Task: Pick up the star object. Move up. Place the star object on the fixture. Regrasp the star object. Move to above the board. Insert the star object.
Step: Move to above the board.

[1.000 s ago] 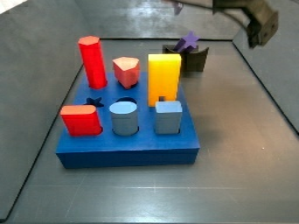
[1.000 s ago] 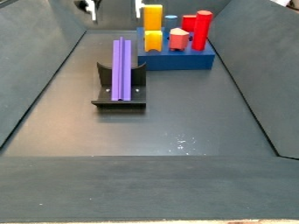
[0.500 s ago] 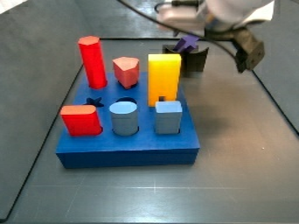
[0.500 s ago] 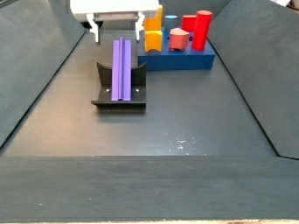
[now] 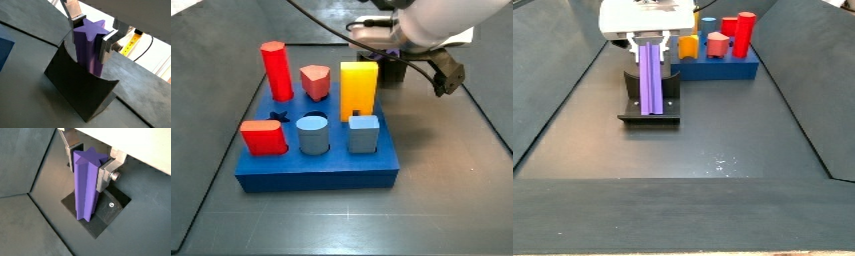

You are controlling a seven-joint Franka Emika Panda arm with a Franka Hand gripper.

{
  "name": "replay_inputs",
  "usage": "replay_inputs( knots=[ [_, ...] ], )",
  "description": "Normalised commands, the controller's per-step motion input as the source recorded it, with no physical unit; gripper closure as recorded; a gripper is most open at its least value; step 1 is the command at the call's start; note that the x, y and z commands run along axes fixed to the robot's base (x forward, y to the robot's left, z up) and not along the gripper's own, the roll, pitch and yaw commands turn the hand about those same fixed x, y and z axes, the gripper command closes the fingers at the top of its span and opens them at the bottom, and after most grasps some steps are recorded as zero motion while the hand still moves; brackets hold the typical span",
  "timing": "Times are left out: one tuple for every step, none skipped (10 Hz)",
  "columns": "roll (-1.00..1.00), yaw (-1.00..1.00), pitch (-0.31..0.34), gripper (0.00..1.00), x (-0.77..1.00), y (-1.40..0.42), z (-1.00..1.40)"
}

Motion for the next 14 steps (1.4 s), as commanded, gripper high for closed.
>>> replay_inputs(
  knots=[
    [0.06, -0.42, -0.019, 1.00, -0.01, 0.12, 1.00],
    [0.04, -0.36, 0.020, 1.00, -0.02, 0.11, 1.00],
    [0.00, -0.28, 0.087, 1.00, -0.02, 0.11, 1.00],
    [-0.02, -0.22, 0.127, 1.00, -0.02, 0.11, 1.00],
    [-0.03, -0.14, 0.164, 1.00, -0.02, 0.10, 1.00],
    [-0.03, -0.09, 0.189, 1.00, -0.03, 0.10, 1.00],
    [-0.03, -0.04, 0.208, 1.00, -0.03, 0.09, 1.00],
    [-0.04, 0.02, 0.215, 1.00, -0.03, 0.08, 1.00],
    [-0.05, 0.07, 0.202, 1.00, -0.03, 0.08, 1.00],
    [-0.05, 0.10, 0.185, 1.00, -0.02, 0.07, 1.00],
    [-0.05, 0.14, 0.157, 1.00, -0.02, 0.06, 1.00],
    [-0.05, 0.15, 0.136, 1.00, -0.01, 0.05, 1.00],
    [-0.04, 0.15, 0.121, 1.00, -0.01, 0.05, 1.00],
    [-0.04, 0.15, 0.086, 1.00, 0.00, 0.03, 1.00]
  ],
)
